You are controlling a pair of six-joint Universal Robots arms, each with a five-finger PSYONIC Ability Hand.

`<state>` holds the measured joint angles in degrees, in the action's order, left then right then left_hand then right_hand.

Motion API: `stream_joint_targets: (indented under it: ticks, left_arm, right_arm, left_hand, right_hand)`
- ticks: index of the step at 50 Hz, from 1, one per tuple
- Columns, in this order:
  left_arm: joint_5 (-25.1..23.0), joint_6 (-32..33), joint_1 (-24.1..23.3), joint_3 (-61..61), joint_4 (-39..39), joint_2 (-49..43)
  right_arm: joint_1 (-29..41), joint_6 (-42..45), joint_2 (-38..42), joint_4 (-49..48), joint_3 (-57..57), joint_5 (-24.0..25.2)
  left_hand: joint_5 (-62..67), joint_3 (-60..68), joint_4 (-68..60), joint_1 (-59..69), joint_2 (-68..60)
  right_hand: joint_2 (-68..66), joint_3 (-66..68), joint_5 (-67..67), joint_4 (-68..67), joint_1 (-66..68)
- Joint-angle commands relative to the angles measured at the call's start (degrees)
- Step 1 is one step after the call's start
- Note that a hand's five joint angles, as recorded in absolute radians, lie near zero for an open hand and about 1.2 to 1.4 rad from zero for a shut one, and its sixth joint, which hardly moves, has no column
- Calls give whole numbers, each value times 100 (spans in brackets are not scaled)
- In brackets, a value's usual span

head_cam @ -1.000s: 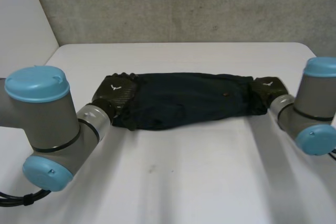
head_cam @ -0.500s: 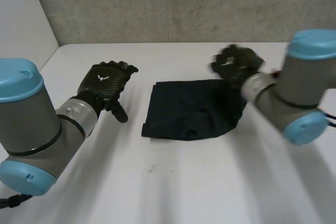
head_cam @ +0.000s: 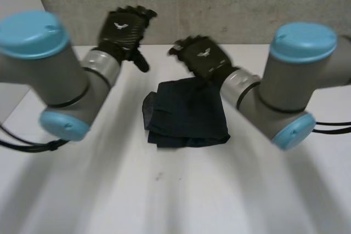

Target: Fold the shorts.

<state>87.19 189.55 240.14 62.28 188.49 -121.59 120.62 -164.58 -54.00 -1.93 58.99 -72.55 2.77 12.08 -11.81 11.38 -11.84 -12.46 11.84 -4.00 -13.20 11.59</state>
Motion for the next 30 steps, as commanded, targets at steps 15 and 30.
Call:
stream_joint_targets:
  ticks: [15,30]
  left_arm:
    - [1317,335,-538,-2863,-2905,-3169]
    - [1117,539,-705,-2036,-2976,-1308]
  right_arm:
    - [-531,-145,2517,2214,-2331,-382]
    - [-566,-119,1069,2487,-2041,-347]
  left_hand:
    - [703,772,-799,842,-796]
    - [636,706,-732,775,-729]
  right_hand:
    - [246,-184,400,320,-159]
    - [246,-184,400,320,-159]
